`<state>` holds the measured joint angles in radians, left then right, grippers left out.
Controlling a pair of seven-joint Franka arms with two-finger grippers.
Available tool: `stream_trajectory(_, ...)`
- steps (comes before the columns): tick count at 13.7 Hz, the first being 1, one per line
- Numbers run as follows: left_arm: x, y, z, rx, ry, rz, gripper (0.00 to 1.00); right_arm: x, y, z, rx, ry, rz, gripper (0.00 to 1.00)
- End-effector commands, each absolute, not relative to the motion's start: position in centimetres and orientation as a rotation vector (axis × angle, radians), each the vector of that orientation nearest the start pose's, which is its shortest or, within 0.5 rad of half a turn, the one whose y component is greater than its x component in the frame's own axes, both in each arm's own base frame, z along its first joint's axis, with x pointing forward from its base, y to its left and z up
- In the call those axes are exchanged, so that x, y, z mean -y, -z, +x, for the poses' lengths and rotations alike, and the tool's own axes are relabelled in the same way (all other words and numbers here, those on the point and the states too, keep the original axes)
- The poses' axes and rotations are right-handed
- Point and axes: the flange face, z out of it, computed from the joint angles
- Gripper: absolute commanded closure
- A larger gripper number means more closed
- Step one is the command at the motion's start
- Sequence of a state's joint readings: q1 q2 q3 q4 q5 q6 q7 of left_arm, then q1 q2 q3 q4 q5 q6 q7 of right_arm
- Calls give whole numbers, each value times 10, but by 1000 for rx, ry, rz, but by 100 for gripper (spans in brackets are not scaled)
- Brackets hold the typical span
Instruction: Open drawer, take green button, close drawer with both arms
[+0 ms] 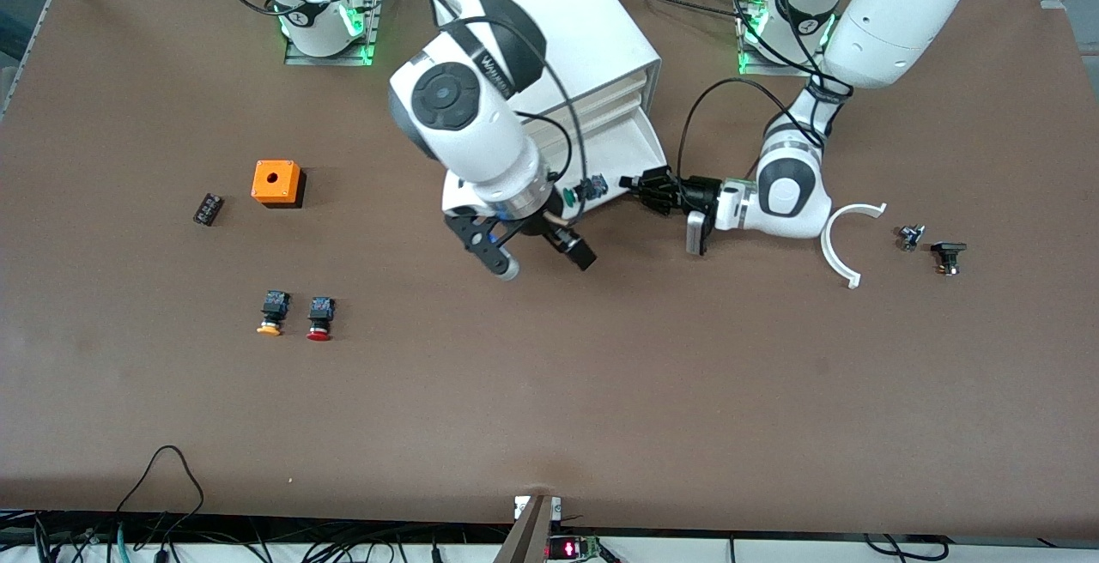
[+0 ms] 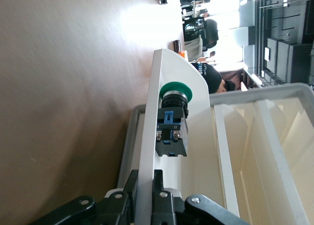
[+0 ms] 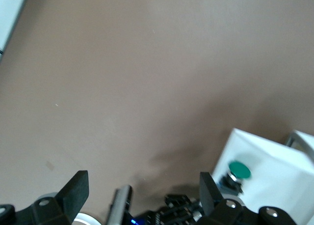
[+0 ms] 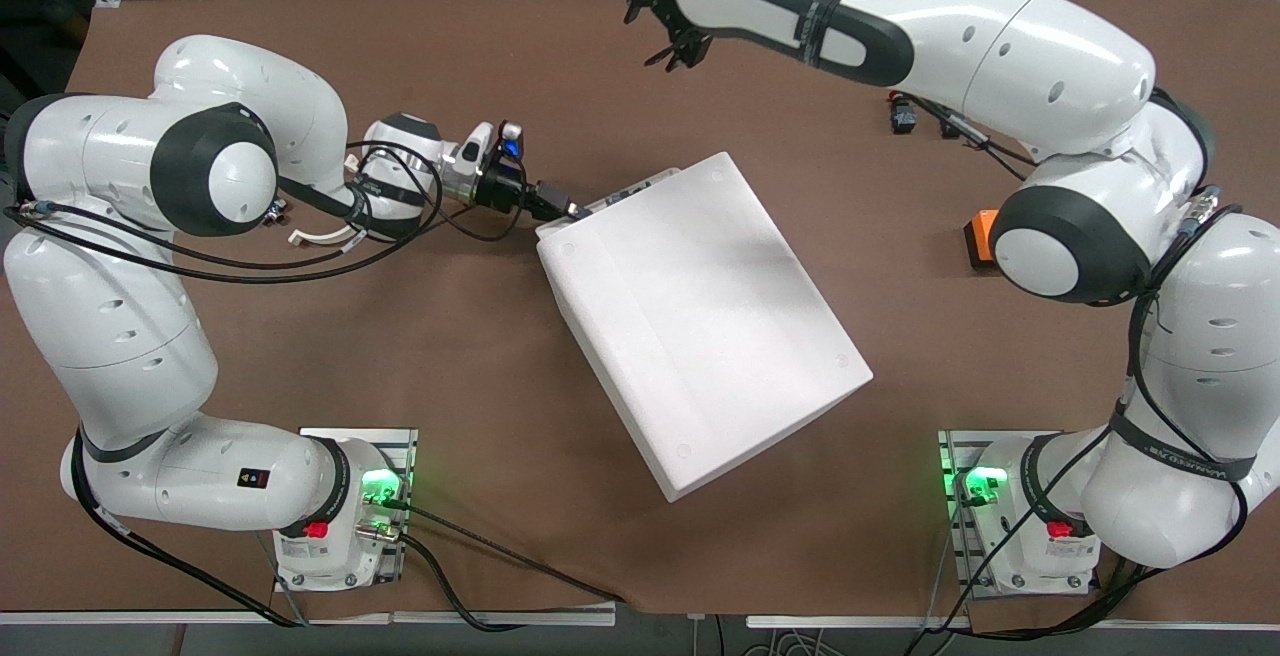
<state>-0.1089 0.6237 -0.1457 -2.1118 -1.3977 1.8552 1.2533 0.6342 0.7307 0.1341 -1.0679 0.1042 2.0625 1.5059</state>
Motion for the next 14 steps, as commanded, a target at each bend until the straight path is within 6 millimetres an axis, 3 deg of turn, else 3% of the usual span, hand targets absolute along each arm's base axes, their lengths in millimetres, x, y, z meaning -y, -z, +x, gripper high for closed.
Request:
stream_trajectory(1, 200, -118, 497, 325, 133, 1804, 95, -541, -405, 567, -1166, -73, -2616, 0)
stream_trajectory(2, 200, -118, 497, 324, 134, 1804, 55, -549, -393, 559, -1157, -52, -2656, 0)
stream_trajectory(3, 199, -118, 498, 326, 131, 1806, 1, -561, -377, 545, -1137, -43, -2710, 0)
stream_trajectory(5, 189, -125, 505, 315, 108, 1807, 0, -576, -351, 529, -1142, -61, -2751, 0)
stream_trajectory(8, 167, -157, 535, 335, 178, 1839, 0, -589, -320, 516, -1150, -70, -2791, 0)
stream_trajectory(10, 154, -187, 558, 348, 291, 1862, 0, -592, -304, 509, -1190, -85, -2795, 0)
stream_trajectory(14, 131, -268, 603, 311, 579, 2000, 0, -599, -278, 494, -1220, -110, -2821, 0)
